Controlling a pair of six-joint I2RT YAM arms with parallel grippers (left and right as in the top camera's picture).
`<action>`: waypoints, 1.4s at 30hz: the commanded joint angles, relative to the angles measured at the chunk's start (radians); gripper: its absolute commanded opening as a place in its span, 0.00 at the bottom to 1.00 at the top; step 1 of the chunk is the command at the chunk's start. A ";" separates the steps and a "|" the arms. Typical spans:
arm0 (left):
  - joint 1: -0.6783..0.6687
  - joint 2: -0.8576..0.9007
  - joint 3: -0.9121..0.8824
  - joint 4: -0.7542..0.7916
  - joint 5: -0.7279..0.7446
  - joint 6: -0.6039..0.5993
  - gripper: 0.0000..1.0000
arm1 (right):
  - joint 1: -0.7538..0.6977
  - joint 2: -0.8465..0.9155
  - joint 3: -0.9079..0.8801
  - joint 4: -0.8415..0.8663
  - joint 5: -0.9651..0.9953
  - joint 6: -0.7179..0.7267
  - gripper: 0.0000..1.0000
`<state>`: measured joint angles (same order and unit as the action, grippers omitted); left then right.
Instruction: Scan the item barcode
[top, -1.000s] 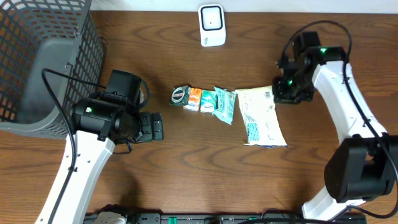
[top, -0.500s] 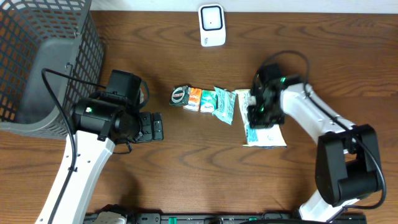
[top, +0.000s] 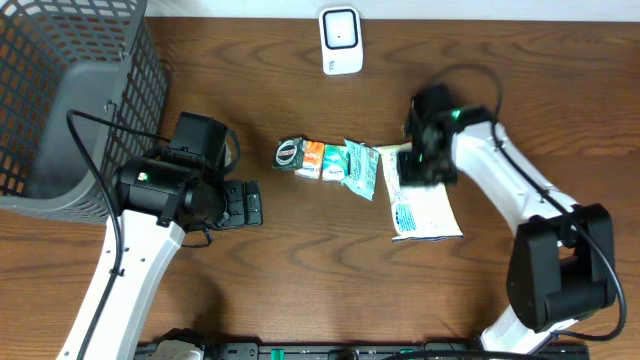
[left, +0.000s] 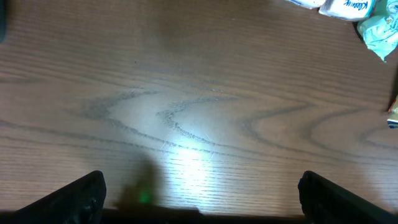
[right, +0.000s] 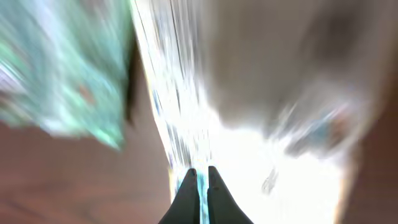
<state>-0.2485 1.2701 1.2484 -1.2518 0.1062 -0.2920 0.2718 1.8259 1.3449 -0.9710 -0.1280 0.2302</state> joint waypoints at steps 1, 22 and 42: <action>0.003 0.003 -0.004 -0.003 0.009 -0.009 0.98 | -0.018 -0.005 0.056 0.059 0.101 -0.007 0.01; 0.003 0.003 -0.004 -0.003 0.009 -0.009 0.97 | -0.018 0.080 -0.105 0.413 0.187 -0.007 0.08; 0.003 0.003 -0.004 -0.003 0.009 -0.009 0.98 | -0.016 0.076 -0.030 -0.143 0.197 -0.006 0.12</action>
<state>-0.2489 1.2701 1.2484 -1.2522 0.1062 -0.2924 0.2527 1.9007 1.3895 -1.1458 0.0608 0.2260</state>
